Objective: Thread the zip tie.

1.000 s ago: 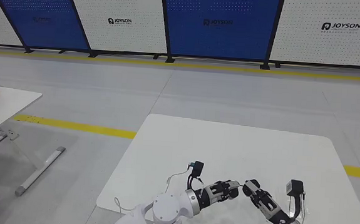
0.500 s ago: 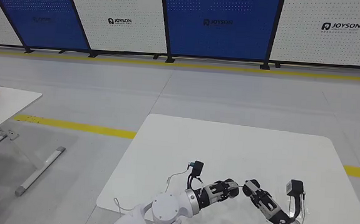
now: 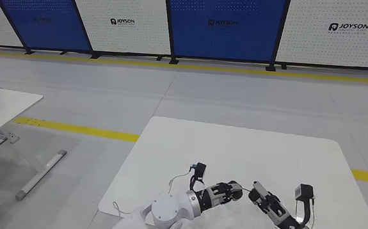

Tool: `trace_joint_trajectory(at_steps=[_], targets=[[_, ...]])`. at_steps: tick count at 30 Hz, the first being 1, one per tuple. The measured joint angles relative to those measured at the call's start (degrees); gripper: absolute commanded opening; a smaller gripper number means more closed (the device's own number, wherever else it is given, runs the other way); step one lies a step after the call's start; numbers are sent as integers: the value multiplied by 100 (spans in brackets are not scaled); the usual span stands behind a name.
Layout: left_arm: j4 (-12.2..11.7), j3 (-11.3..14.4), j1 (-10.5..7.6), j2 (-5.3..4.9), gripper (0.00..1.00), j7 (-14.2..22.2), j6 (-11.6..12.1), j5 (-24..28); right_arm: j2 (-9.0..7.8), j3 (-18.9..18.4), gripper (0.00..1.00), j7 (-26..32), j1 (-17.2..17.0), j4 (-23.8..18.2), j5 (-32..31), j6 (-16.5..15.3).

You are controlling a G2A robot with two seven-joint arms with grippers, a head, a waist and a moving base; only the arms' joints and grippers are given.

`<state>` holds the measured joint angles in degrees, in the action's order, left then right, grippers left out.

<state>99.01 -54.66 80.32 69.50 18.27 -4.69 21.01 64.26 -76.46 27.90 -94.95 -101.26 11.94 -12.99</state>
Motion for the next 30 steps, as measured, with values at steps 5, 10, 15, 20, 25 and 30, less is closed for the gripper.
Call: trace_joint_trajectory(at_steps=[5, 10, 15, 20, 25, 30], targets=[[31, -294, 149, -68, 0, 69, -11, 70, -17, -283, 100, -130, -184, -76, 219, -151], [-33, -472, 297, -124, 0, 117, -109, 21, -29, -538, 100, -162, -395, -174, 548, -381], [-45, -476, 306, -125, 0, 123, -141, 71, -28, -540, 100, -163, -397, -176, 554, -383], [-44, -476, 305, -125, 0, 123, -139, 69, -28, -540, 100, -163, -397, -176, 553, -382], [-52, -499, 310, -119, 0, 100, 15, 173, -28, -540, 100, -163, -397, -176, 553, -382], [276, -758, 420, -152, 0, 102, 469, 319, -28, -540, 100, -163, -397, -176, 553, -382]])
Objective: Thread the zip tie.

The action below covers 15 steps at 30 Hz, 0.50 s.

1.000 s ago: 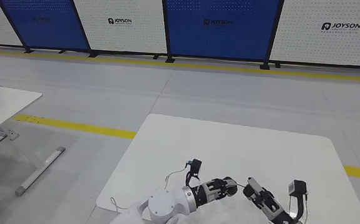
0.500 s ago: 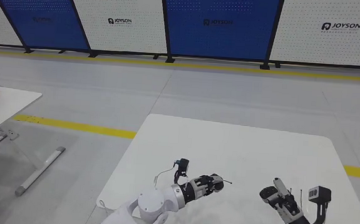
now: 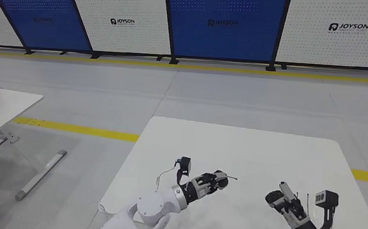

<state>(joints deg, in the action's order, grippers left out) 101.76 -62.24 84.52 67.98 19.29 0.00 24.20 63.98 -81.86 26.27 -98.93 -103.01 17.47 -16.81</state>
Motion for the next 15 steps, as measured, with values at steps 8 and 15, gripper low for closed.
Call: trace_joint_trajectory(at_steps=[8, 15], targets=[[1002, -608, 314, -90, 0, 296, 431, 389, 0, 0, 100, 0, 0, 0, 0, 0], [1607, -902, 622, -140, 0, 446, 685, 432, 0, 0, 100, 0, 0, 0, 0, 0]])
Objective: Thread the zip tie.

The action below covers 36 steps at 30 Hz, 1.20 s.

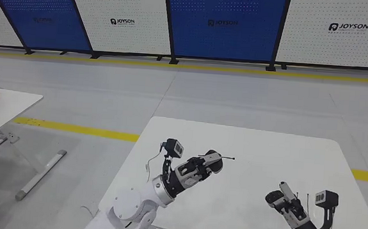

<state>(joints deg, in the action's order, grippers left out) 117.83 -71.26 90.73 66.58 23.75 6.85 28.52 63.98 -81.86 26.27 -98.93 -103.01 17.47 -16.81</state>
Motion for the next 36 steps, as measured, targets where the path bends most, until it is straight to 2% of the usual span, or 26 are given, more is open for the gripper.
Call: trace_joint_trajectory(at_steps=[3, 12, 14, 17, 20, 22, 30, 33, 36], targets=[[47, -34, 66, -11, 0, 62, -14, 15, 0, 0, 100, 0, 0, 0, 0, 0], [48, -29, 59, -10, 0, 56, -15, 11, 0, 0, 100, 0, 0, 0, 0, 0], [106, -1, 33, -6, 0, 38, 60, -37, 0, 0, 100, 0, 0, 0, 0, 0], [305, -19, 41, -2, 0, -11, 259, -68, 0, 0, 100, 0, 0, 0, 0, 0], [601, -66, 105, -3, 0, -1, 488, -33, 0, 0, 100, 0, 0, 0, 0, 0], [728, -95, 173, -8, 0, 26, 538, 1, 0, 0, 100, 0, 0, 0, 0, 0], [732, -96, 178, -9, 0, 22, 527, 2, 0, 0, 100, 0, 0, 0, 0, 0], [680, -54, 131, -13, 0, 6, 416, -219, 0, 0, 100, 0, 0, 0, 0, 0], [525, 65, 103, -26, 0, 116, 199, -589, 0, 0, 100, 0, 0, 0, 0, 0]])
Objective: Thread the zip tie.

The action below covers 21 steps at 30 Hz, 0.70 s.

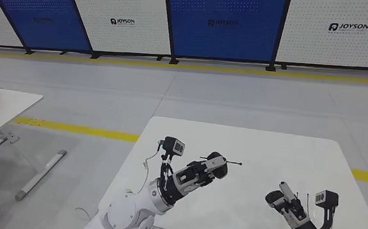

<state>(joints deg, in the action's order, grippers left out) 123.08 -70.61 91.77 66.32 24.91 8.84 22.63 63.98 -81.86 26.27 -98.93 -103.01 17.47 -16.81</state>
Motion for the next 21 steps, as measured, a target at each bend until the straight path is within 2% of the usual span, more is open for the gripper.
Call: trace_joint_trajectory(at_steps=[8, 13, 21], targets=[[-591, 376, -33, -12, 0, 145, -415, -563, 0, 0, 100, 0, 0, 0, 0, 0], [-951, 622, -100, 1, 0, -42, -553, -941, 0, 0, 100, 0, 0, 0, 0, 0], [-962, 636, -108, 1, 0, -88, -579, -1008, 0, 0, 100, 0, 0, 0, 0, 0]])
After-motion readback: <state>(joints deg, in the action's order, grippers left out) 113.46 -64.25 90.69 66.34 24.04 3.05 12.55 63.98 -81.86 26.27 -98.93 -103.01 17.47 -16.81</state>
